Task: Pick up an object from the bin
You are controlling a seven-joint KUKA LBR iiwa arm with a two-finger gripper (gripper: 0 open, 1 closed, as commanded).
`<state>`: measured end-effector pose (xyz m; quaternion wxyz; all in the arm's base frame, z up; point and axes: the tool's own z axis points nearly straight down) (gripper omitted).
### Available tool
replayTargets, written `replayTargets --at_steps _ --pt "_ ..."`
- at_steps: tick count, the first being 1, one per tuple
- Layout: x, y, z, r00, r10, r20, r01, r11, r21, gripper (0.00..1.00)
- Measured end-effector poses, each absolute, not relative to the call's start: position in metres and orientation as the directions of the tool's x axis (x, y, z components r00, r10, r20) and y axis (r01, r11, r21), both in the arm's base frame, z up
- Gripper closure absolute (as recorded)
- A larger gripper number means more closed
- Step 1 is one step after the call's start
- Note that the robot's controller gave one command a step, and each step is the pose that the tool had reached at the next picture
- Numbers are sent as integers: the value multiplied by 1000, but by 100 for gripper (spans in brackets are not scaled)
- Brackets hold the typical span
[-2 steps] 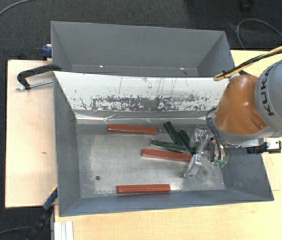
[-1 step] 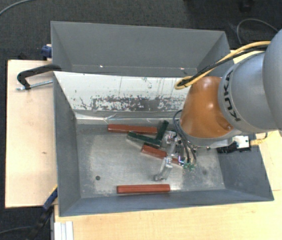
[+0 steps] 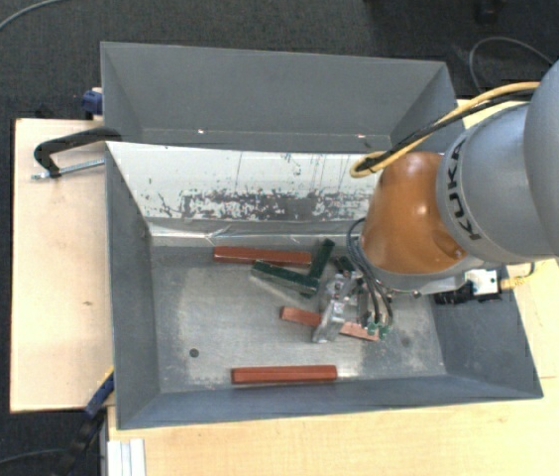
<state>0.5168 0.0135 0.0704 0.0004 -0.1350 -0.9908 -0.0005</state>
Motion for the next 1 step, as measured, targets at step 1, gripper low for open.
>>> replayTargets --at_steps 1 --pt "509 15 222 -978 208 -13 208 978 4 100"
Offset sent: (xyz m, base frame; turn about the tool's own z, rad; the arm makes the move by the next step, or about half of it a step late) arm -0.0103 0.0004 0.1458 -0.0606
